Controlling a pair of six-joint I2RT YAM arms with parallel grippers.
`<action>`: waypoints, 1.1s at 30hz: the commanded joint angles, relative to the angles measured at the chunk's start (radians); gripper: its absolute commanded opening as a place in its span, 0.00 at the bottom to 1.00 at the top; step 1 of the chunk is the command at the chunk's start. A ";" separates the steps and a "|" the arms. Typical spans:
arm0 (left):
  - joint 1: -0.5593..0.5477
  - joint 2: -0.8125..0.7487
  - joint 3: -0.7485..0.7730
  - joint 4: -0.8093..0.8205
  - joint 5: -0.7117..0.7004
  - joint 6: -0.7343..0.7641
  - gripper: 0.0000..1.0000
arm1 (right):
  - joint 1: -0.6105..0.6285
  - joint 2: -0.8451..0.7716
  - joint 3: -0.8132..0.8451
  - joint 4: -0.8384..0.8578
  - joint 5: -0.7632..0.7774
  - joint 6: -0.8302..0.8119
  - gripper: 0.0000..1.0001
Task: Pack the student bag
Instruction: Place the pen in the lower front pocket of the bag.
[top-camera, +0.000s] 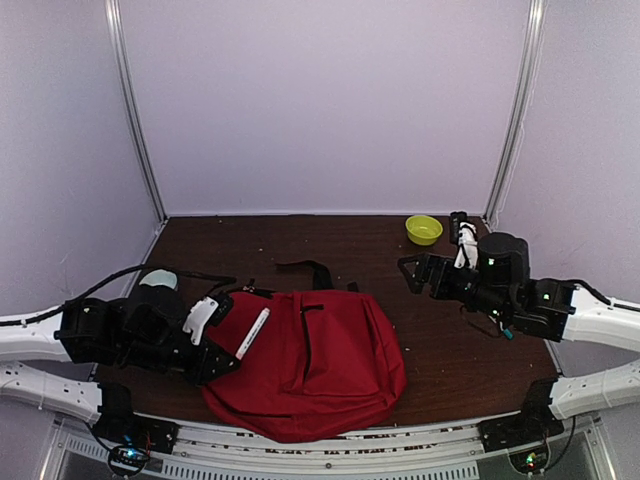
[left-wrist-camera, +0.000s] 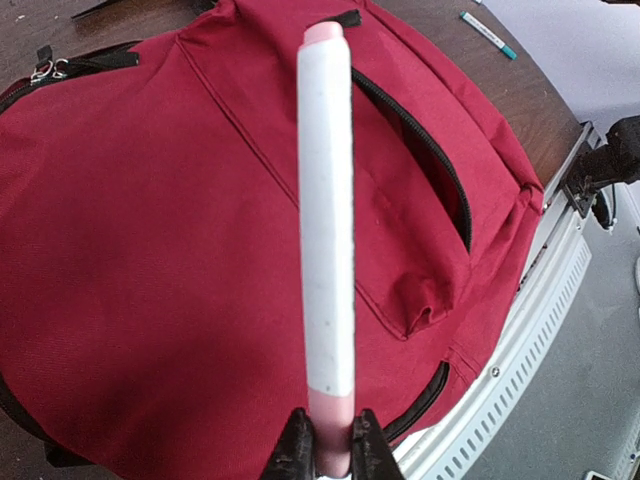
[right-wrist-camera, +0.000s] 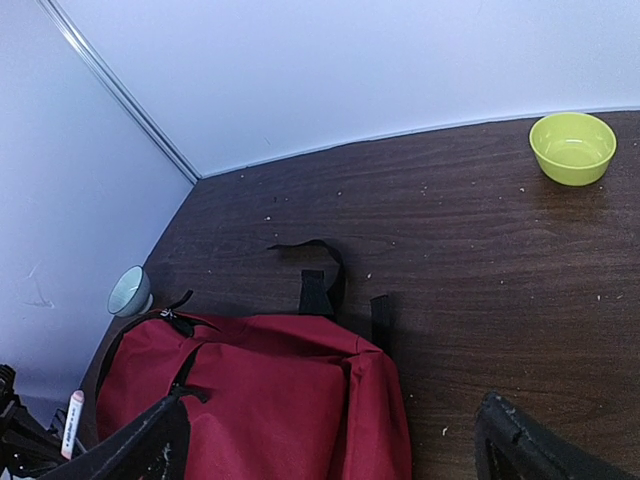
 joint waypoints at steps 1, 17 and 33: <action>-0.008 0.035 -0.009 0.022 0.018 -0.008 0.00 | -0.007 0.001 0.011 0.004 -0.016 0.010 1.00; -0.016 0.358 0.132 0.126 0.099 0.018 0.00 | -0.024 -0.012 0.002 -0.026 -0.019 0.013 1.00; -0.016 0.537 0.273 0.122 0.097 -0.001 0.00 | -0.047 -0.062 -0.028 -0.042 -0.015 0.015 1.00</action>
